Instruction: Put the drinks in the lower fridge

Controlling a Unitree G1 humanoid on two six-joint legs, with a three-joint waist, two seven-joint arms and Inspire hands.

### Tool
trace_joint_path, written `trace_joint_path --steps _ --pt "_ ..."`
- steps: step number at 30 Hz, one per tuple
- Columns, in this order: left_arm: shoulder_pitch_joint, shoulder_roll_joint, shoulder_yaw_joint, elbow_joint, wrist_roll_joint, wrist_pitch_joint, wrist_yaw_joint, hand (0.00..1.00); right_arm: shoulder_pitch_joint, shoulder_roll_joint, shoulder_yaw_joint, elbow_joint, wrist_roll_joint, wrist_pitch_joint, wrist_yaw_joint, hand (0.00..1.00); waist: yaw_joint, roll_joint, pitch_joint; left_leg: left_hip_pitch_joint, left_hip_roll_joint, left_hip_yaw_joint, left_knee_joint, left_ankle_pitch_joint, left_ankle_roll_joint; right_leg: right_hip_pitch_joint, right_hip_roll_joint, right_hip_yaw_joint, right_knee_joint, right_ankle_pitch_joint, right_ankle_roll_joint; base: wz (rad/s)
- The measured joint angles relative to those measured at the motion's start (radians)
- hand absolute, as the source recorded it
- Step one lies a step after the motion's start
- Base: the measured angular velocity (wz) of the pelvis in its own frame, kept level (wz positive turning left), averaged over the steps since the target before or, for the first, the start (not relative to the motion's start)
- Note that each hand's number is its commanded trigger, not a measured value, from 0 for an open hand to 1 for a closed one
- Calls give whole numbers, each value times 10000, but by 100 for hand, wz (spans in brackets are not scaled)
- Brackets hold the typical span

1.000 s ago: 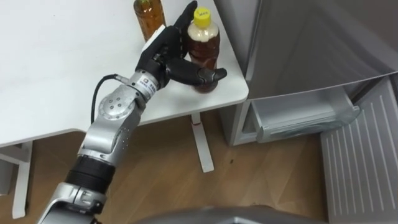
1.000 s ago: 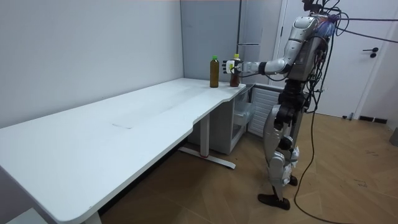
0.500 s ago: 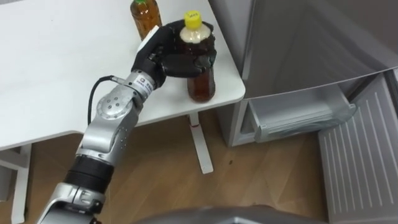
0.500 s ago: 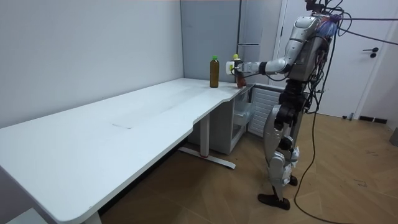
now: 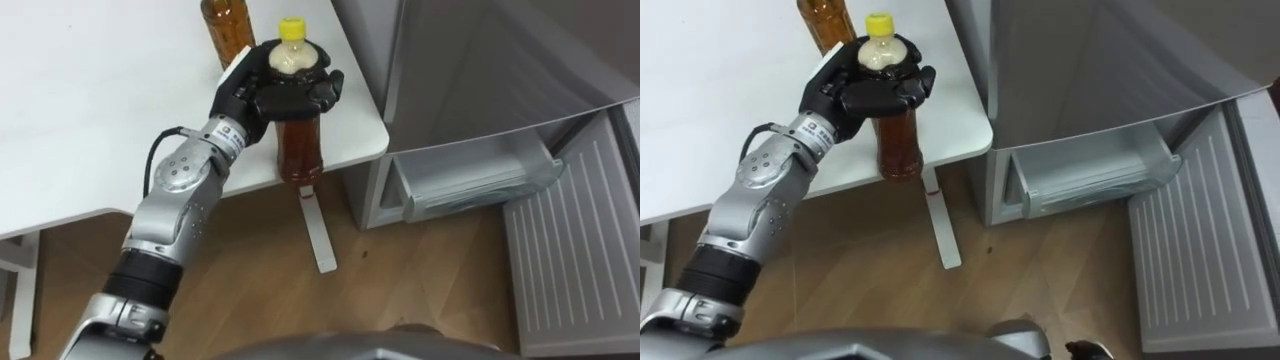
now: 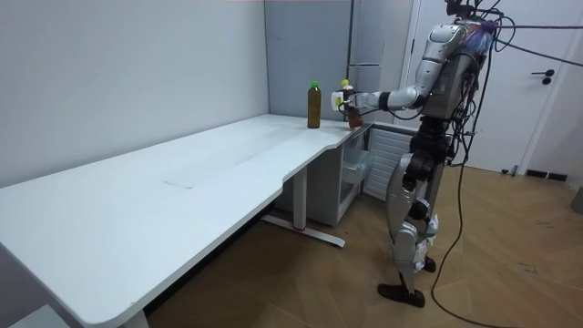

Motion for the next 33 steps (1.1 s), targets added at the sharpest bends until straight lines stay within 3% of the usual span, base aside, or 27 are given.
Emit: trace_joint_path --steps 4,11,17,20,24,27,33 --pt "0 -38 -20 -856 -195 7 -3 100 -5 -68 1 -224 -14 57 -75 0 66 -10 -16 -70 -1 -1 2 0 1 -39 -7 -34 -2 3 -3 0" --pt "9 -430 -76 -1826 -1332 -6 -1 100 -55 -409 29 -939 -260 48 -85 0 637 -17 -11 -169 -5 -31 -9 4 2 -172 -16 -86 2 6 -8 1" --pt "27 -394 -279 -2384 -1940 -67 -27 100 -62 -539 336 -2917 -104 -298 -381 0 1041 -84 5 -242 -1 -45 6 4 1 -208 -11 -125 -10 14 -16 1" --pt "65 -384 -285 -2560 -2175 -76 -261 100 -166 -261 407 -3691 700 -667 -301 0 1141 -92 0 -294 -8 -178 1 10 -8 -198 -10 -287 -26 14 -17 12" --pt "571 -387 -324 -3259 -2409 -87 -767 100 -198 238 943 -4109 1708 -968 96 0 1401 -82 -18 -285 -57 -446 -28 14 -16 -65 -21 -548 -202 14 -16 19" --pt "1251 -342 -321 -3586 -2408 -226 -961 100 -203 299 1129 -4224 2265 -1146 516 0 1532 -95 -14 -198 -72 -576 -89 20 -26 74 -21 -715 -203 14 -16 14" --pt "2043 -60 -285 -3580 -2391 -225 -1394 100 -253 270 1161 -5390 2478 -1224 1389 0 1625 -194 14 -133 -77 -673 -184 24 -33 205 -30 -939 -198 14 -16 5"
